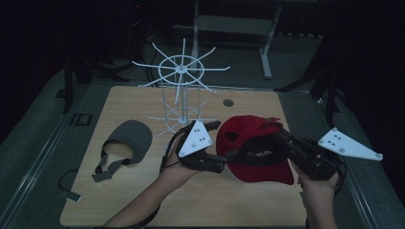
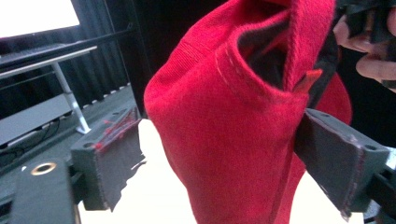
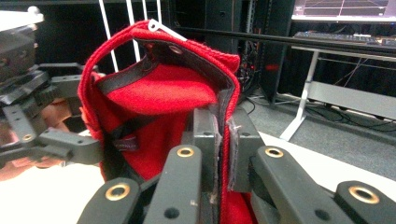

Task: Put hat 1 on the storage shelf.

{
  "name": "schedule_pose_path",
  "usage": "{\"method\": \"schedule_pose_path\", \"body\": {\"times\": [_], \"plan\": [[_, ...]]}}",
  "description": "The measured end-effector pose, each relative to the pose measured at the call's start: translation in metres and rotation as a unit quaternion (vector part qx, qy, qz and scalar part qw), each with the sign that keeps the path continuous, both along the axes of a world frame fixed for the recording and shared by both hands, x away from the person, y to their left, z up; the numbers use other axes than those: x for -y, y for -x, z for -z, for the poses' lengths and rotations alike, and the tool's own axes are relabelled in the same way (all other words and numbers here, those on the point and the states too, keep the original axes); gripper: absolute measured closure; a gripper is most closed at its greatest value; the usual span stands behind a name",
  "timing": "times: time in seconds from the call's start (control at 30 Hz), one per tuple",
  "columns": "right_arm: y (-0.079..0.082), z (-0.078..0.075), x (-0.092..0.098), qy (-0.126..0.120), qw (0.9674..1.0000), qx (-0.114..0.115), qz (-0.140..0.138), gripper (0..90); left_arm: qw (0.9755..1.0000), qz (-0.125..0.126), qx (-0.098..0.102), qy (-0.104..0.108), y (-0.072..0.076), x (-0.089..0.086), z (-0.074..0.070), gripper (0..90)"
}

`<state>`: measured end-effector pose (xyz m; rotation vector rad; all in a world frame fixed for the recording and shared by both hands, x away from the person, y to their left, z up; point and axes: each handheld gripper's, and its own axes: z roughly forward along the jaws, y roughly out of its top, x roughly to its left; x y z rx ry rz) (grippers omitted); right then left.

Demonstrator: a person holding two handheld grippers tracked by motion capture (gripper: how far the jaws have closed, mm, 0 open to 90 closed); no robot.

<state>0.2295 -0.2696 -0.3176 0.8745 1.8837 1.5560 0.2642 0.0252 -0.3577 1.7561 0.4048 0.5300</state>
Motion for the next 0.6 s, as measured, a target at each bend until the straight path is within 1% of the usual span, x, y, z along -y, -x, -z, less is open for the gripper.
{"method": "schedule_pose_path", "body": {"times": [0.07, 0.1, 0.17, 0.2, 0.23, 0.3, 0.33, 0.4, 0.43, 0.47, 0.53, 0.6], "plan": [[0.0, 0.001, 0.0, -0.001, 1.0, -0.002, -0.002, 84.3, 1.0, -0.003, -0.001, -0.005, -0.002, 0.003, -0.001, 20.9], [0.0, 0.001, -0.001, 0.0, 1.0, -0.002, -0.002, 84.3, 0.9999, -0.006, -0.003, -0.008, -0.003, 0.004, -0.002, 21.8], [0.0, 0.002, -0.001, -0.001, 1.0, -0.004, -0.005, 84.3, 0.9998, -0.009, -0.006, -0.016, -0.004, 0.007, -0.002, 28.7], [-0.001, 0.002, -0.002, 0.0, 1.0, -0.005, -0.004, 84.2, 0.9996, -0.018, -0.005, -0.019, -0.005, 0.009, -0.002, 31.2], [-0.001, 0.003, -0.003, 0.001, 1.0, -0.005, -0.004, 84.3, 0.9996, -0.019, -0.005, -0.021, -0.005, 0.01, -0.003, 34.9], [-0.002, 0.004, -0.003, -0.002, 1.0, -0.007, -0.006, 84.3, 0.9992, -0.034, -0.004, -0.023, -0.006, 0.013, -0.004, 41.2], [-0.002, 0.004, -0.003, -0.002, 1.0, -0.007, -0.006, 84.3, 0.9992, -0.032, -0.005, -0.023, -0.007, 0.013, -0.004, 46.1], [-0.002, 0.005, -0.003, -0.003, 0.9999, -0.007, -0.007, 84.3, 0.9987, -0.047, 0.003, -0.02, -0.006, 0.015, -0.005, 56.1], [-0.002, 0.005, -0.004, -0.002, 0.9999, -0.007, -0.007, 84.2, 0.9988, -0.046, 0.001, -0.017, -0.007, 0.015, -0.005, 62.6], [-0.002, 0.005, -0.004, -0.001, 0.9999, -0.007, -0.007, 84.3, 0.9987, -0.049, 0.0, -0.014, -0.007, 0.016, -0.006, 66.8], [-0.003, 0.006, -0.004, -0.001, 0.9999, -0.009, -0.008, 84.2, 0.9985, -0.052, 0.0, -0.018, -0.007, 0.017, -0.007, 76.6], [-0.003, 0.007, -0.005, 0.001, 0.9999, -0.009, -0.008, 84.2, 0.9984, -0.055, 0.0, -0.016, -0.007, 0.018, -0.007, 81.6]]}}
